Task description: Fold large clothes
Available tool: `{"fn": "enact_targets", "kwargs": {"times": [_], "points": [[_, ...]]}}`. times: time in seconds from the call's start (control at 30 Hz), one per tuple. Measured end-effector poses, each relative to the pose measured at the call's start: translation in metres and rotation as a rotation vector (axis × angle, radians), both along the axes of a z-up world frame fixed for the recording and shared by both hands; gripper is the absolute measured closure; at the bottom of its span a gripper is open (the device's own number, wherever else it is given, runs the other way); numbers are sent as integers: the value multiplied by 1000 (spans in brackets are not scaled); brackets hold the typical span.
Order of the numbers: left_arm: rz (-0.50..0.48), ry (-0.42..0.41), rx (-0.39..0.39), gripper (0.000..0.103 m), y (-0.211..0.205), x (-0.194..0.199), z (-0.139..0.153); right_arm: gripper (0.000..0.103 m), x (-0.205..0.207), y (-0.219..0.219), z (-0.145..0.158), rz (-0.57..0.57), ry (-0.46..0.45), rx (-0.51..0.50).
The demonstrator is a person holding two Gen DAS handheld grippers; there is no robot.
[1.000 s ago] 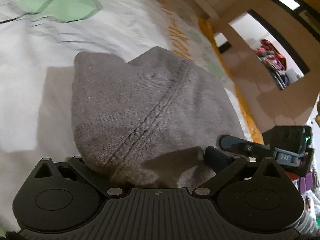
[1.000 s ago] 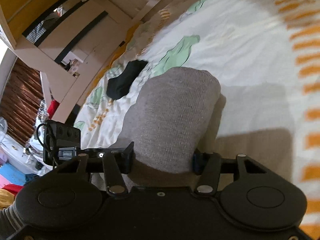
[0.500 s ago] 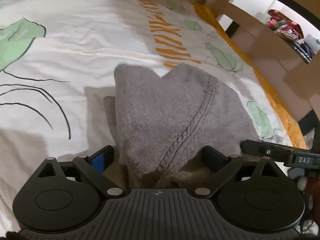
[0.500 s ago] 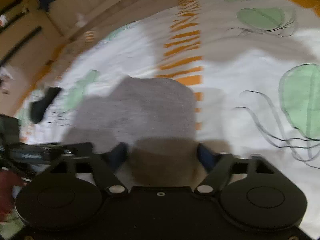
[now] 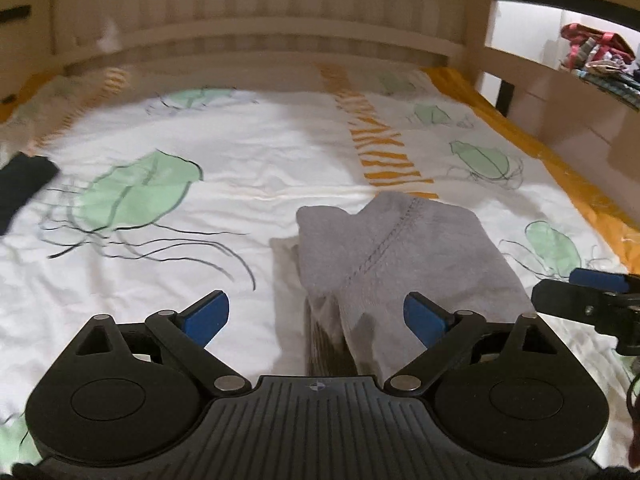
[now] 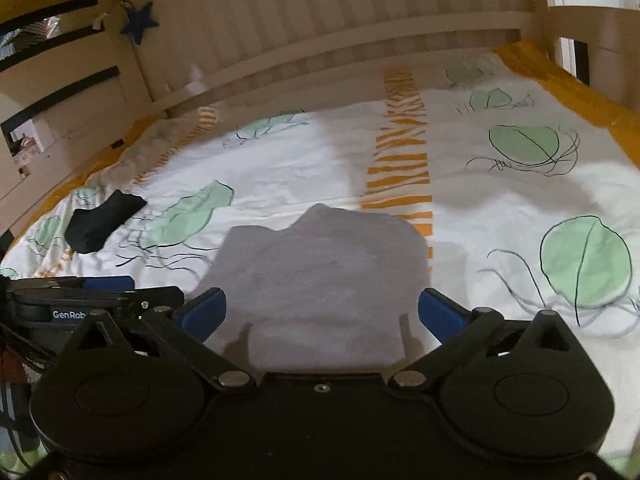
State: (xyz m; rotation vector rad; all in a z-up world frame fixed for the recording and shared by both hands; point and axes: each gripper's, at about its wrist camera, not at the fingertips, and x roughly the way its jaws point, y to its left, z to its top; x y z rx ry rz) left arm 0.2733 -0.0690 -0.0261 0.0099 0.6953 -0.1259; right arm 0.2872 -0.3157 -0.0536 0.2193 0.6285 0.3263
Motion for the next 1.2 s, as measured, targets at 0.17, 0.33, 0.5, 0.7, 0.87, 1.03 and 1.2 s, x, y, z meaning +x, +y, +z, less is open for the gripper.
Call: {"fn": "enact_targets", "kwargs": {"times": [0.17,0.33,0.5,0.7,0.87,1.03,1.2], "points": [[92,12,29,8,-8,-32,10,1,-30,0,6,-37,-3,19],[140,41,48,8,-12,-56,15,1,-55,-5,8,-69,20,30],[173,65,44,8,-12,-79,17,1,-81,-5,11,-92,26,21],[170,63,82,8,-14,-107,15,1,-104,1,12,-113,50,-20],[168,69,66,8,-14,-124,14,1,-122,6,10,-93,61,-12],[166,81,70,8,-18,-133,10,1,-134,13,6,-97,62,-53],[167,87,63,8,-21,-137,9,1,-141,14,6,-101,60,-62]]}}
